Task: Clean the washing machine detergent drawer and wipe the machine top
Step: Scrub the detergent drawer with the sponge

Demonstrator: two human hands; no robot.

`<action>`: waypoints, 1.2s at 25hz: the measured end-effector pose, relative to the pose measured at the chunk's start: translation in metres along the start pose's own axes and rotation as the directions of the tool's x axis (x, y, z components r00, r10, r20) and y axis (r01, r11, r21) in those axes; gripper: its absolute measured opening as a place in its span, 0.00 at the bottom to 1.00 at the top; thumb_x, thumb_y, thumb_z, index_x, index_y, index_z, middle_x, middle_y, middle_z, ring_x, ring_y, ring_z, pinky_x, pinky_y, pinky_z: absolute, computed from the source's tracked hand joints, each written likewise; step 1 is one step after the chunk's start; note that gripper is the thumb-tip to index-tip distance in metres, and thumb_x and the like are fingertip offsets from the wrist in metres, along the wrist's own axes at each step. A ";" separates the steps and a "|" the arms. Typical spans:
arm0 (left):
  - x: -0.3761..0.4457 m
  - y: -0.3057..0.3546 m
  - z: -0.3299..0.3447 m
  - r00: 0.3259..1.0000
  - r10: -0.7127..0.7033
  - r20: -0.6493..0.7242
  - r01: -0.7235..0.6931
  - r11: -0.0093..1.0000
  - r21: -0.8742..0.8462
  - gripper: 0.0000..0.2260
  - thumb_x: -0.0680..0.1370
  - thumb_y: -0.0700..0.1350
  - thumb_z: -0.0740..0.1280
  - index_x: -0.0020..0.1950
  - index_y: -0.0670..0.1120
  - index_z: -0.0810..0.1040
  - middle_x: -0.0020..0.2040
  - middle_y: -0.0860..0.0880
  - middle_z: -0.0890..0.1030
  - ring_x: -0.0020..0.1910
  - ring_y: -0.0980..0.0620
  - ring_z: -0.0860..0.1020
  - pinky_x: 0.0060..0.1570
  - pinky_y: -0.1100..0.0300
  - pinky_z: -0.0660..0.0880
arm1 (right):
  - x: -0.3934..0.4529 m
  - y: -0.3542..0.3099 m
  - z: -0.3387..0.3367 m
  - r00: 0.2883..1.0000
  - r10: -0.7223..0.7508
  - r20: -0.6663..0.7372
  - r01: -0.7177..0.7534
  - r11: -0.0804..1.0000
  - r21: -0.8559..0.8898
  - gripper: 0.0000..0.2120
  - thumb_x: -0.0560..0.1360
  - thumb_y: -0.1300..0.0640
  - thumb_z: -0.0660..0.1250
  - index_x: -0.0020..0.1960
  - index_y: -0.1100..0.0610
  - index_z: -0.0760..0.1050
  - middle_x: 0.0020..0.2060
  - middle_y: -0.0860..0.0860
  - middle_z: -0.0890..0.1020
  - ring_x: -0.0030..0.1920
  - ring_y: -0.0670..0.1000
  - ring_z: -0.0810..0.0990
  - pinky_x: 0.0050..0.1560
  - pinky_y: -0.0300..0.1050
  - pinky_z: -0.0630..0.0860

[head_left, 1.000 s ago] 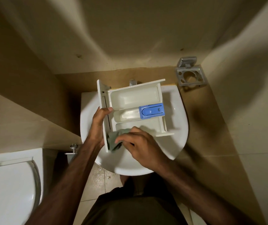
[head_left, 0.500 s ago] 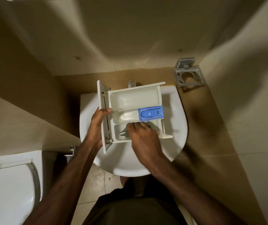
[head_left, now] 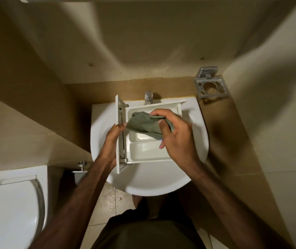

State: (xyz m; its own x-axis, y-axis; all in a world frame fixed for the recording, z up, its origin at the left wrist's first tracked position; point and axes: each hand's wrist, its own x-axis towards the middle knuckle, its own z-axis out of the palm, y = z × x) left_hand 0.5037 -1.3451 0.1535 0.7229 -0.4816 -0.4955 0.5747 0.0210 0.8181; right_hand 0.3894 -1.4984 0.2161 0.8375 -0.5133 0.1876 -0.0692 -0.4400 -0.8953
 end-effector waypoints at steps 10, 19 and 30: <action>0.001 -0.003 -0.009 0.995 -0.080 0.062 0.085 0.993 -0.079 0.33 0.75 0.57 0.73 0.71 0.36 0.73 0.60 0.35 0.78 0.57 0.36 0.78 0.62 0.38 0.73 | -0.013 0.016 0.029 0.830 -0.161 0.533 0.505 0.623 -0.597 0.21 0.73 0.52 0.73 0.65 0.52 0.76 0.56 0.49 0.79 0.52 0.52 0.75 0.37 0.49 0.76; -0.011 0.022 0.000 0.964 0.159 -0.215 -0.021 0.846 0.532 0.34 0.66 0.66 0.79 0.65 0.51 0.75 0.52 0.50 0.82 0.51 0.49 0.82 0.47 0.53 0.81 | 0.004 0.012 -0.036 0.986 -0.054 -0.160 0.026 0.985 -0.170 0.15 0.71 0.69 0.69 0.53 0.55 0.83 0.49 0.36 0.82 0.53 0.39 0.82 0.54 0.43 0.81; -0.029 0.042 0.042 0.870 0.446 -0.210 0.009 0.410 0.912 0.37 0.69 0.67 0.76 0.67 0.45 0.67 0.52 0.51 0.72 0.48 0.49 0.72 0.47 0.54 0.69 | -0.016 0.036 -0.033 0.987 0.027 -0.156 -0.048 0.990 -0.133 0.16 0.71 0.70 0.69 0.53 0.55 0.83 0.50 0.39 0.84 0.54 0.41 0.83 0.53 0.49 0.82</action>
State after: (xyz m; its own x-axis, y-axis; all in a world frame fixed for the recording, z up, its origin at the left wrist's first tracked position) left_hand 0.4906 -1.3671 0.2141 0.9658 -0.2259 -0.1271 -0.1073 -0.7949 0.5972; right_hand 0.3560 -1.5301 0.1942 0.7405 -0.6338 0.2236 -0.1809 -0.5084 -0.8419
